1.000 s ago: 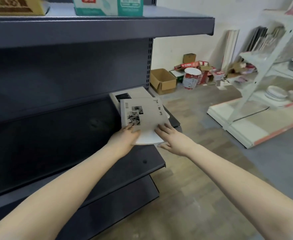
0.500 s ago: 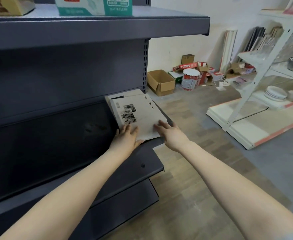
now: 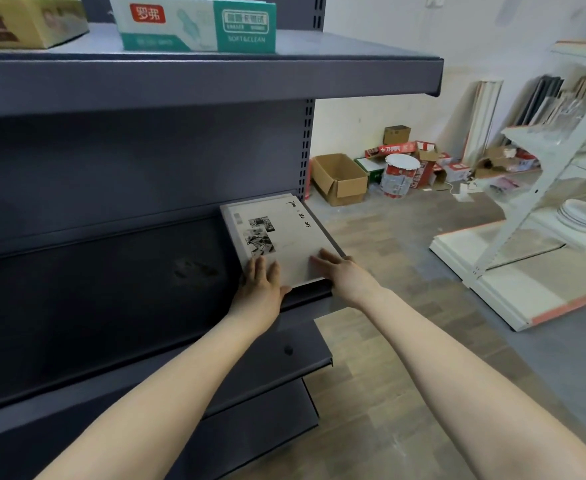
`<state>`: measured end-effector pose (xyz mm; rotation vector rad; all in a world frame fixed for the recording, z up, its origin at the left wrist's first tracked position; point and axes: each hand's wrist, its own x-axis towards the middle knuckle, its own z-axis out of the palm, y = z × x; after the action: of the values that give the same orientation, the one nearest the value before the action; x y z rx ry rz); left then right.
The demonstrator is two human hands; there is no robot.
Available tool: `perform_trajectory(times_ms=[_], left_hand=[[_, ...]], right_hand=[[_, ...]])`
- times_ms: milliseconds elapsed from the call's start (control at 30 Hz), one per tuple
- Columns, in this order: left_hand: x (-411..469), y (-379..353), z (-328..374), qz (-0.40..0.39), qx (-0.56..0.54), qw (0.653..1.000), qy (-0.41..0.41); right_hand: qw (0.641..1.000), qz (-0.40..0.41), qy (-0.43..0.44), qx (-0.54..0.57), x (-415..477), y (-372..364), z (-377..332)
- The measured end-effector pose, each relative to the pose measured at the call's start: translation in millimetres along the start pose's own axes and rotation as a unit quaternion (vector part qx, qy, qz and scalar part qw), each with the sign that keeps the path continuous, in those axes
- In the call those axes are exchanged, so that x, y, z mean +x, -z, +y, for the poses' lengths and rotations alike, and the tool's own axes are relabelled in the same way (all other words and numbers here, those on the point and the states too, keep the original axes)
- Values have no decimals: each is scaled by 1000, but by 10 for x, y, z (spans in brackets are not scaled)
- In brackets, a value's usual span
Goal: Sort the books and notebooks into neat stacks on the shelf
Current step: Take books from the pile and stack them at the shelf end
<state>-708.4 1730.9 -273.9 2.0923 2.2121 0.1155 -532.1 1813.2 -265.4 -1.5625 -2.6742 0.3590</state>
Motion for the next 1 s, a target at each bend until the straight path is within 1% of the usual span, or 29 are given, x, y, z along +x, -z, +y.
perform_trajectory(times_ms=[133, 267, 433, 600, 767, 833, 900, 933, 1000], left_hand=[[66, 35, -45, 7, -6, 1000, -4], [132, 43, -69, -3, -32, 999, 6], [147, -4, -114, 14, -12, 1000, 4], [177, -11, -119, 2, -37, 999, 5], [231, 27, -216, -23, -23, 999, -8], [252, 115, -258, -46, -26, 998, -22], [233, 247, -338, -83, -37, 995, -31], [201, 310, -398, -95, -46, 994, -30], [88, 389, -549, -80, -48, 995, -29]], right_hand=[[1000, -11, 11, 26, 125, -3, 38], [999, 15, 22, 30, 173, 52, 30], [999, 7, 16, 31, 225, 131, 30], [999, 6, 28, 37, 285, 150, 81], [999, 14, 14, 30, 269, 182, 37], [1000, 14, -10, 4, 241, 209, -51], [997, 12, -29, -74, 186, 235, -175], [994, 21, -24, -103, 159, 238, -245], [993, 47, 9, -107, 92, 239, -412]])
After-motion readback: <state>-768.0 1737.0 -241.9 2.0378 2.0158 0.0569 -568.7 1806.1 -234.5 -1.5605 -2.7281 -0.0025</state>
